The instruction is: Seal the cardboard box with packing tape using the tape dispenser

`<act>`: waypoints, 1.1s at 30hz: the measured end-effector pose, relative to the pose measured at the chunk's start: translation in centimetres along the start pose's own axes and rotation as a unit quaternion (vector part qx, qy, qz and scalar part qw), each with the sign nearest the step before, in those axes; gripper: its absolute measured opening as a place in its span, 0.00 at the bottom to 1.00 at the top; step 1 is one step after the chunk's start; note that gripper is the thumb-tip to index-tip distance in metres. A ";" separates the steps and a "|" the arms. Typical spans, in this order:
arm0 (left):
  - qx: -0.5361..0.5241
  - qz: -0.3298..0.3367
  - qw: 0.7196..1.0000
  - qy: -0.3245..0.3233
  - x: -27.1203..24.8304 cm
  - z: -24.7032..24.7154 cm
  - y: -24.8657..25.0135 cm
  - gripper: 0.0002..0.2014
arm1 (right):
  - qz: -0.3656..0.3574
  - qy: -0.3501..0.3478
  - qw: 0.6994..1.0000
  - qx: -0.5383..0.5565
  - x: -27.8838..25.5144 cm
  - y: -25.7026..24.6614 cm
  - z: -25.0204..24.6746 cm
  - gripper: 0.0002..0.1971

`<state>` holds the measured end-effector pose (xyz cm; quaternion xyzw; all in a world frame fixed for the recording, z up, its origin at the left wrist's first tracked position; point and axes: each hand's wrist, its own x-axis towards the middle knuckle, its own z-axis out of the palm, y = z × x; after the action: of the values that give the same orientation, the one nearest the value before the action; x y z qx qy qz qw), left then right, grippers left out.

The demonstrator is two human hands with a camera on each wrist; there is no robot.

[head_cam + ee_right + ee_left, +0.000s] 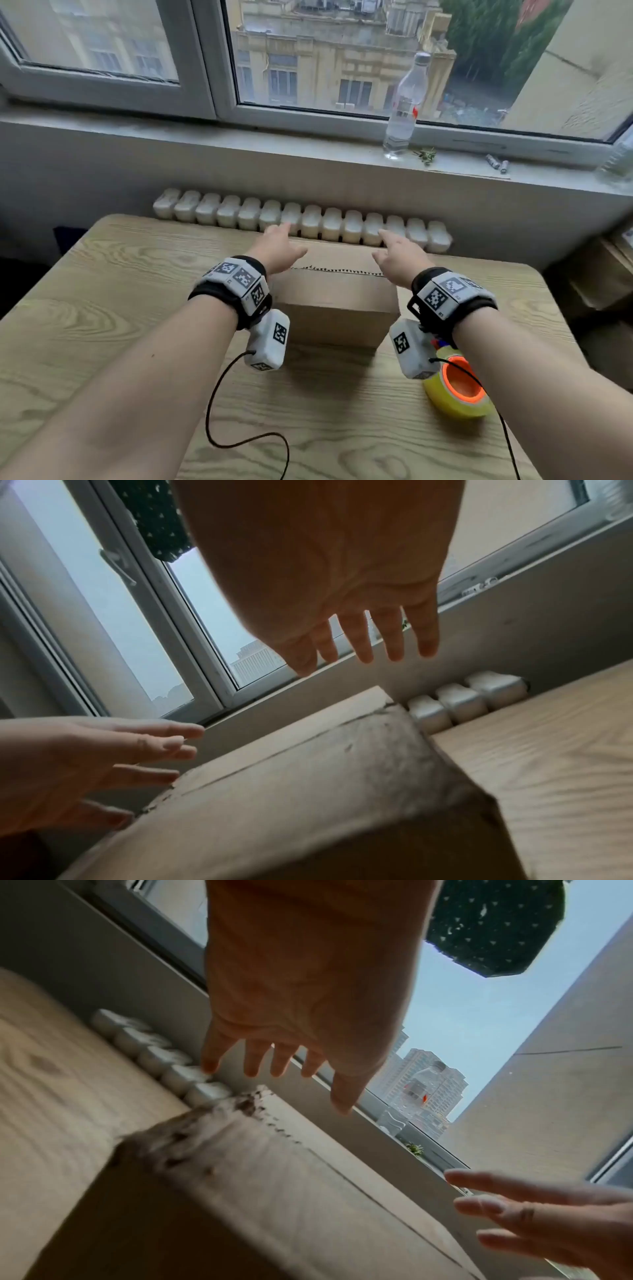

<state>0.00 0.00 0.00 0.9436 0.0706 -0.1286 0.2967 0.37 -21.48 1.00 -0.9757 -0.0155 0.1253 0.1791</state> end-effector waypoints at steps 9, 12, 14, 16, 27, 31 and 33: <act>-0.149 -0.103 0.983 -0.032 -0.6 1.7 -2.4 0.36 | 0.068 -0.043 0.995 0.056 -0.2 1.0 2.5 0.31; -0.176 -0.118 0.977 -0.036 -1.1 1.6 -2.4 0.38 | 0.083 -0.039 0.994 0.060 -0.5 1.1 2.9 0.31; -0.198 -0.125 0.972 -0.037 -1.5 1.7 -2.0 0.39 | 0.086 -0.035 0.994 0.065 -0.8 1.2 2.9 0.32; -0.209 -0.129 0.969 -0.037 -2.1 2.0 -1.6 0.40 | 0.086 -0.037 0.993 0.073 -1.3 1.4 2.8 0.32; -0.222 -0.142 0.964 -0.027 -7.8 3.9 -1.8 0.40 | 0.080 -0.040 0.996 0.021 -6.3 2.5 2.7 0.32; -0.231 -0.150 0.961 -0.020 -9.8 4.8 -2.0 0.40 | 0.062 -0.058 0.996 0.009 -7.7 3.0 3.0 0.30; -0.232 -0.151 0.961 -0.023 -10.5 5.3 -2.2 0.38 | 0.056 -0.068 0.996 0.011 -8.3 3.4 3.2 0.30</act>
<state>-11.59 -1.89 -2.33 0.8242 0.2331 -0.1739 0.4860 -8.54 -24.15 -1.10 -0.9621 0.0288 0.2016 0.1812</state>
